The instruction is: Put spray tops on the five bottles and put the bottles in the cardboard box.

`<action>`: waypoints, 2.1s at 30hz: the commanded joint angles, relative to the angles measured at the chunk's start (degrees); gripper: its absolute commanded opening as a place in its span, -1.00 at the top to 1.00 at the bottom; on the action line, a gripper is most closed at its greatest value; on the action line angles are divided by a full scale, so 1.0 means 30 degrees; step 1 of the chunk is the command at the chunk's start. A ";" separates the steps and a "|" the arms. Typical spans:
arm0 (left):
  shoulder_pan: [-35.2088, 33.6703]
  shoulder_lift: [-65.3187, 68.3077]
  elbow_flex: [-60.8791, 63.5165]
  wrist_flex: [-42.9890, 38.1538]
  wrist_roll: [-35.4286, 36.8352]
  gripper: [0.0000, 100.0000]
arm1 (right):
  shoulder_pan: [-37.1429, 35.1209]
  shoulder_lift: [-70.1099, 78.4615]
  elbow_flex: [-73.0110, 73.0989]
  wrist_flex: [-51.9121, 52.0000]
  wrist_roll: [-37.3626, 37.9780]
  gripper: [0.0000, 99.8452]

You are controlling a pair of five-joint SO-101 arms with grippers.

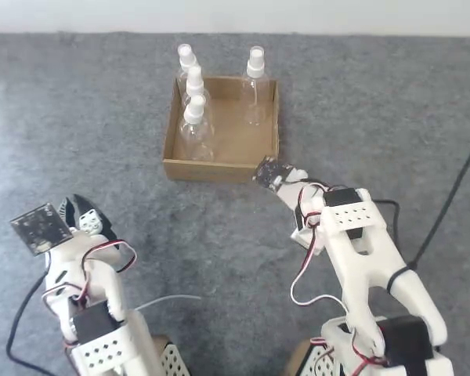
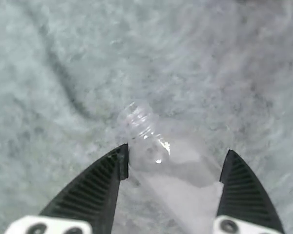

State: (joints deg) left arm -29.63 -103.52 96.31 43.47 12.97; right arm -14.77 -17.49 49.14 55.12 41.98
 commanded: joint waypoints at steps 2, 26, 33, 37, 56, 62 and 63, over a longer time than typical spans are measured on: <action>-0.0029 -0.0322 -0.0220 -0.0557 -0.0205 0.92 | 0.0073 -0.0777 -0.0264 -0.0220 -0.2491 0.48; -0.0029 -0.0322 -0.0220 -0.0557 -0.0205 0.92 | 0.0044 -0.0777 -0.0293 0.0015 0.4484 0.30; -0.0029 -0.0322 -0.0220 -0.0586 -0.0205 0.92 | 0.0103 -0.0777 -0.0264 0.1773 0.8059 0.36; -0.0029 -0.0322 -0.0220 -0.0586 -0.0205 0.92 | 0.0190 -0.0777 -0.0264 0.2300 0.8908 0.36; -0.0029 -0.0322 -0.0220 -0.0557 -0.0205 0.92 | 0.0132 -0.0777 -0.0234 0.2095 0.8879 0.73; -0.0029 -0.0322 -0.0220 -0.0557 -0.0205 0.92 | 0.0073 -0.0777 -0.0264 0.2095 0.6447 0.71; -0.0029 -0.0322 -0.0220 -0.0557 -0.0205 0.92 | 0.0073 -0.0777 -0.0293 0.2095 0.6037 0.71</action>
State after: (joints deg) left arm -29.63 -103.52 96.31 43.47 12.97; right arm -14.68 -17.49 49.14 61.01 63.69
